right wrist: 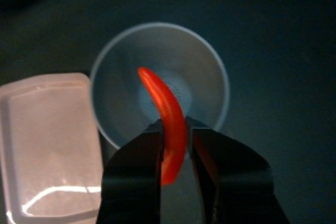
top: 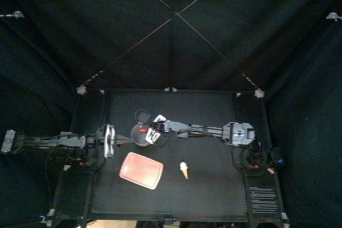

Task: Pick the red chile then place it in the grey bowl
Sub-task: Drop red chile in the grey bowl and return to neutral

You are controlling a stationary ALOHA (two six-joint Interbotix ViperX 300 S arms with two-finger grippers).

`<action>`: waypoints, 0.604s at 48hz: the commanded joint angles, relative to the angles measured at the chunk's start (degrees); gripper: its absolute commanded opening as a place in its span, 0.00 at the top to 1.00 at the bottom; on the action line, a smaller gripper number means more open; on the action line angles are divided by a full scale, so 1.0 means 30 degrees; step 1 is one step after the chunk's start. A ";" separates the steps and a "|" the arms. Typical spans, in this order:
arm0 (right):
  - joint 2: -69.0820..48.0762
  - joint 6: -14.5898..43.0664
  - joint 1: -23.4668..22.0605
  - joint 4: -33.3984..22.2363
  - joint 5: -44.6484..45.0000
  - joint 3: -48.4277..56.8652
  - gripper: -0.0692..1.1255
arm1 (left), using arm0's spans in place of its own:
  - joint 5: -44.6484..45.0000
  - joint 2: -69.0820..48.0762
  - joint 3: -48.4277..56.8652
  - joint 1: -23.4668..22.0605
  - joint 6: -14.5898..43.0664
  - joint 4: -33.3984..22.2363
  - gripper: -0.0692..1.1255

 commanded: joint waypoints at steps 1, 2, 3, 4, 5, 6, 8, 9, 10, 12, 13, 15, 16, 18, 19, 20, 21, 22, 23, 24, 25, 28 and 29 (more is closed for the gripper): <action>0.0850 -0.1523 0.0059 0.1611 0.0879 -0.2695 0.45 | 0.0000 -0.0029 -0.0264 0.0059 0.0029 0.0029 0.98; 0.1172 -0.1787 0.0059 0.1875 0.1348 -0.3252 0.41 | 0.0029 -0.0059 -0.0264 0.0029 0.0029 0.0029 0.98; 0.1406 -0.1934 0.0059 0.1934 0.1641 -0.3574 0.39 | 0.0059 -0.0088 -0.0234 0.0059 0.0029 0.0029 0.98; 0.1553 -0.1992 0.0059 0.1904 0.1934 -0.3867 0.36 | 0.0059 -0.0088 -0.0264 0.0059 0.0029 0.0029 0.98; 0.1670 -0.1992 0.0059 0.1816 0.2197 -0.4102 0.34 | 0.0117 -0.0146 -0.0234 0.0029 0.0029 0.0059 0.98; 0.1787 -0.1963 0.0029 0.1670 0.2461 -0.4336 0.31 | 0.0146 -0.0176 -0.0234 0.0059 0.0029 0.0029 0.98; 0.1875 -0.1875 0.0059 0.1201 0.2813 -0.4688 0.27 | 0.0205 -0.0234 -0.0234 0.0059 0.0000 0.0029 0.98; 0.1875 -0.1816 0.0059 0.0908 0.2930 -0.4805 0.25 | 0.0234 -0.0264 -0.0234 0.0059 0.0000 0.0059 0.98; 0.1846 -0.1699 0.0059 0.0352 0.3018 -0.4922 0.23 | 0.0264 -0.0293 -0.0234 0.0059 0.0000 0.0029 0.98; 0.1758 -0.1436 0.0088 -0.0527 0.3018 -0.4980 0.20 | 0.0293 -0.0381 -0.0234 0.0029 0.0000 0.0029 0.98; 0.1641 -0.1260 0.0088 -0.0967 0.3018 -0.4980 0.20 | 0.0322 -0.0381 -0.0234 0.0059 0.0000 0.0029 0.98; 0.1436 -0.0762 0.0117 -0.1904 0.3018 -0.4893 0.20 | 0.0322 -0.0439 -0.0205 0.0059 0.0000 0.0029 0.98; 0.1318 -0.0527 0.0146 -0.2373 0.3047 -0.4863 0.20 | 0.0352 -0.0469 -0.0205 0.0059 0.0000 0.0029 0.98; 0.0996 -0.0117 0.0176 -0.3281 0.3076 -0.4688 0.20 | 0.0352 -0.0527 -0.0176 0.0059 0.0000 0.0029 0.98; 0.0820 0.0029 0.0205 -0.3604 0.3105 -0.4541 0.20 | 0.0352 -0.0527 -0.0176 0.0059 0.0000 0.0029 0.98; 0.0615 0.0117 0.0234 -0.3955 0.3076 -0.4424 0.20 | 0.0352 -0.0527 -0.0176 0.0059 0.0000 0.0000 0.98; 0.0264 0.0264 0.0264 -0.4365 0.3076 -0.4160 0.20 | 0.0352 -0.0498 -0.0176 0.0059 0.0000 0.0029 0.98; 0.0059 0.0352 0.0322 -0.4570 0.3076 -0.3955 0.20 | 0.0352 -0.0527 -0.0176 0.0059 0.0000 0.0000 0.98; -0.0205 0.0410 0.0352 -0.4746 0.3047 -0.3750 0.20 | 0.0352 -0.0527 -0.0176 0.0059 0.0000 0.0000 0.98; -0.0439 0.0410 0.0381 -0.4805 0.3018 -0.3516 0.20 | 0.0352 -0.0527 -0.0176 0.0059 0.0000 0.0000 0.98; -0.0732 0.0439 0.0439 -0.4893 0.2959 -0.3281 0.20 | 0.0352 -0.0527 -0.0176 0.0059 0.0000 0.0029 0.98; -0.1611 0.0586 0.0586 -0.5039 0.2754 -0.2402 0.20 | 0.0352 -0.0527 -0.0176 0.0059 0.0000 0.0029 0.98; -0.1904 0.0645 0.0615 -0.5068 0.2578 -0.2051 0.20 | 0.0352 -0.0527 -0.0176 0.0029 0.0000 0.0029 0.98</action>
